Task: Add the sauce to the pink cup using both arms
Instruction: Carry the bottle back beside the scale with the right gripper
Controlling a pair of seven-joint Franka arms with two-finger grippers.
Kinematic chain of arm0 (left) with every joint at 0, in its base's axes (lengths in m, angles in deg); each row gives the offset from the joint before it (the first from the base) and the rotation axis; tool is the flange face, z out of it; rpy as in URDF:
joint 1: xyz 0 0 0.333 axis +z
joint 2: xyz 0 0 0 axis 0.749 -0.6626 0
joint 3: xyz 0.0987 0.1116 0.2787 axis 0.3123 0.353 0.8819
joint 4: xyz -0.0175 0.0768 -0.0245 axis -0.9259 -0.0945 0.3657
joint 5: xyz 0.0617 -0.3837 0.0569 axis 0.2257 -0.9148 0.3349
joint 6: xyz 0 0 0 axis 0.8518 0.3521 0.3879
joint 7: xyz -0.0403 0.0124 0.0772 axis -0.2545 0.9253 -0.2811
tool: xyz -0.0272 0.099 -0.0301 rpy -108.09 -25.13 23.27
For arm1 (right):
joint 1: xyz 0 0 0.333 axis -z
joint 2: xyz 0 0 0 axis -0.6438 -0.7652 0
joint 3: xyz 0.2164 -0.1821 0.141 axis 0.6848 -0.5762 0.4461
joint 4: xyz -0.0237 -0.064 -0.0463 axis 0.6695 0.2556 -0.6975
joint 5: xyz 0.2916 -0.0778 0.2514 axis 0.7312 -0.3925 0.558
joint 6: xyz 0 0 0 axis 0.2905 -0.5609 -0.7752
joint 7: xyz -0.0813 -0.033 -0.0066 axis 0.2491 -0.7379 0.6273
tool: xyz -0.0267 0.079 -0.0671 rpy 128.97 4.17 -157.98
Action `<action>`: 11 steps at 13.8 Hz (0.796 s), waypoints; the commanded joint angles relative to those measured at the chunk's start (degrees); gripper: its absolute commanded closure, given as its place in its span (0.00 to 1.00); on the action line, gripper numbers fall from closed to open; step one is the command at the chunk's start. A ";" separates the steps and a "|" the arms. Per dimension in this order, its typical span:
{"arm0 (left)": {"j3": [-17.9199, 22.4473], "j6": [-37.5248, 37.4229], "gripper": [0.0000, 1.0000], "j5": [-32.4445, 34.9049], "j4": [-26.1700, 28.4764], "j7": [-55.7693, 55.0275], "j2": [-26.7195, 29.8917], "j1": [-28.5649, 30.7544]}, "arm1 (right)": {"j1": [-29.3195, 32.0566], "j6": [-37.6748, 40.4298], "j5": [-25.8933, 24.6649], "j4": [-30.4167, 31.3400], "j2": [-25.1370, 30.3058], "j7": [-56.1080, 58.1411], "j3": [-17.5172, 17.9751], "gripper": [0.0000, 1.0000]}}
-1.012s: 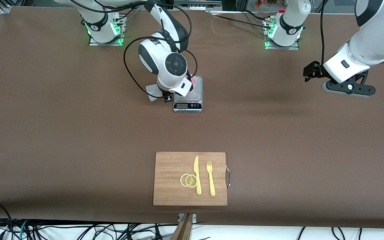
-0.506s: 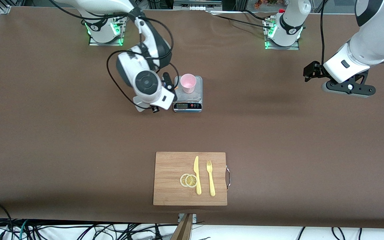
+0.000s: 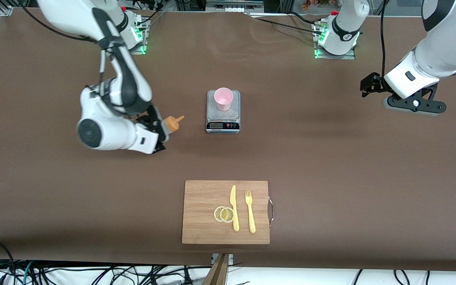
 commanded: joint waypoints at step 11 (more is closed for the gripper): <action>0.12 -1.45 0.00 -1.28 -1.75 0.62 -0.65 0.04 | 27.55 23.02 25.50 3.09 -8.90 35.15 1.02 1.00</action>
